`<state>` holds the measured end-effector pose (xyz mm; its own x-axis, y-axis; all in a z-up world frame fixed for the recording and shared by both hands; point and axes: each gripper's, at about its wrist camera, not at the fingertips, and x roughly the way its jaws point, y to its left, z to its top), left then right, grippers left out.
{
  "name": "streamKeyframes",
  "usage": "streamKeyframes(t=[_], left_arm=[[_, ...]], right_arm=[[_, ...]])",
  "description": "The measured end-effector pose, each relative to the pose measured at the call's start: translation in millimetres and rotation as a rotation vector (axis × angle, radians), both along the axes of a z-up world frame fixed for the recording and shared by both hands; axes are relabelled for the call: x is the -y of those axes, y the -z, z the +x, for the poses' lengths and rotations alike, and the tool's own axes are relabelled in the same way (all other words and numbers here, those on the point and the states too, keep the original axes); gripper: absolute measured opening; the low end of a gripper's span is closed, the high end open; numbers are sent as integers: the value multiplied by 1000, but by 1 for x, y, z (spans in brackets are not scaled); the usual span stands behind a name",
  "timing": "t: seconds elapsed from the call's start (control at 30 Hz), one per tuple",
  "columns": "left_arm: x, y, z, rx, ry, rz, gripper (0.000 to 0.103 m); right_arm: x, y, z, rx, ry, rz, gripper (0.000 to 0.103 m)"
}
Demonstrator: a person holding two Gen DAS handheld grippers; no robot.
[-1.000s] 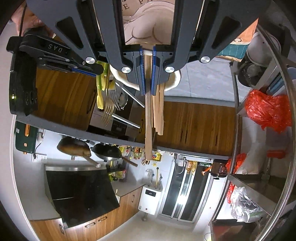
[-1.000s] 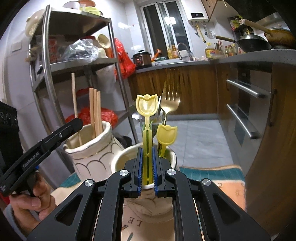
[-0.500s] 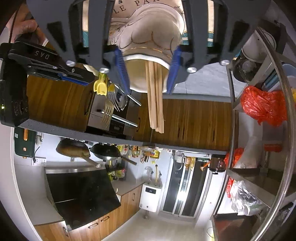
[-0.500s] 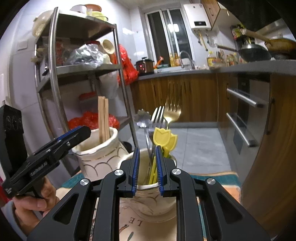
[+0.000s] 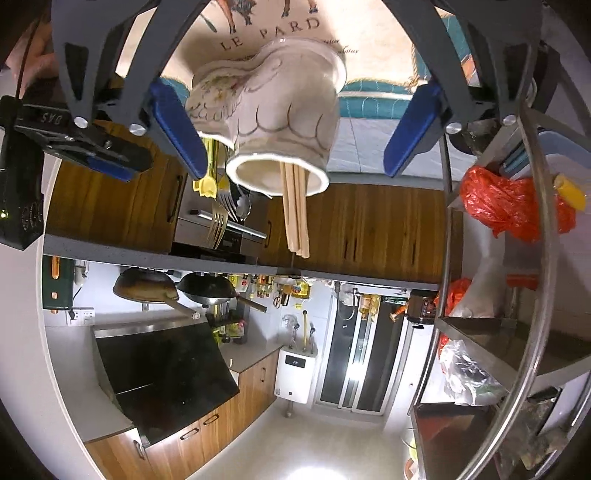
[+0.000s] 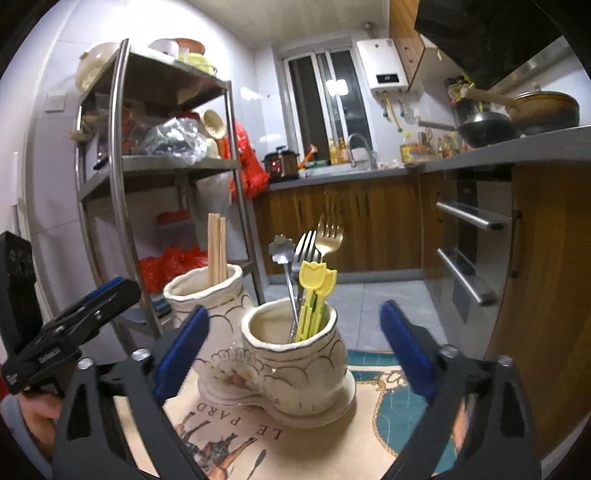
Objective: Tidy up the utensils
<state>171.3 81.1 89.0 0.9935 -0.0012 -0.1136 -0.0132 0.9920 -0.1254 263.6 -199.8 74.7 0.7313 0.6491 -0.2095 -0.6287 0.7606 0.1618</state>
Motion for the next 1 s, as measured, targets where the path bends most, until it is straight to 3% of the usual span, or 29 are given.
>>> streamKeyframes(t=[0.33, 0.6, 1.0], left_arm=[[3, 17, -25, 7, -52, 15, 97], [-3, 20, -33, -13, -82, -30, 97], [7, 20, -33, -13, -71, 15, 97]], right_arm=[[3, 14, -25, 42, 42, -41, 97], [9, 22, -28, 43, 81, -36, 98], [10, 26, -22, 19, 142, -58, 98]])
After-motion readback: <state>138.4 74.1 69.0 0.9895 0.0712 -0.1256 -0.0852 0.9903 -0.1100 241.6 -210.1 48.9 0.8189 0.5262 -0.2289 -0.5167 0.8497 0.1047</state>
